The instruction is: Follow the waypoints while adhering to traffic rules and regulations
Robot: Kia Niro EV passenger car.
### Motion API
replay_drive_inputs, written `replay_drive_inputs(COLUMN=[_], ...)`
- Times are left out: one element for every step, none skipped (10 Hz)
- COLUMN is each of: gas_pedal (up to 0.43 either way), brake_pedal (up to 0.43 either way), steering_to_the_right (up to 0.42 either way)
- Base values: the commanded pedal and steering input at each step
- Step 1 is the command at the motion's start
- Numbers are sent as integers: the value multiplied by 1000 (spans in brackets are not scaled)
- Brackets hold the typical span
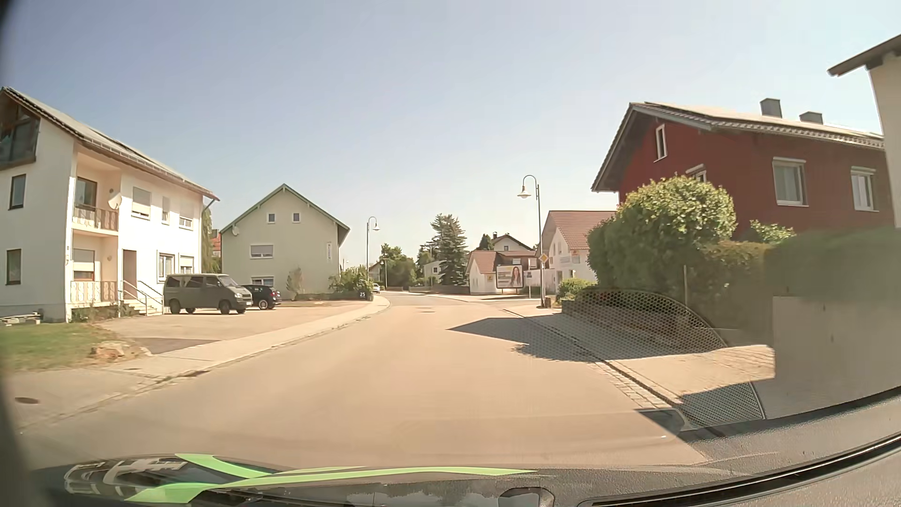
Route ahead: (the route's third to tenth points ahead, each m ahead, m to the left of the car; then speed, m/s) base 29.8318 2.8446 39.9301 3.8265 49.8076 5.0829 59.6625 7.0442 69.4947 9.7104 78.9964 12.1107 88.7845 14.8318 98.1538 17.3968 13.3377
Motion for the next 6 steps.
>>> replay_drive_inputs(gas_pedal=[138, 138, 150, 150, 150, 150], brake_pedal=[0, 0, 0, 0, 0, 0], steering_to_the_right=[-5, -5, -5, -5, -5, -6])
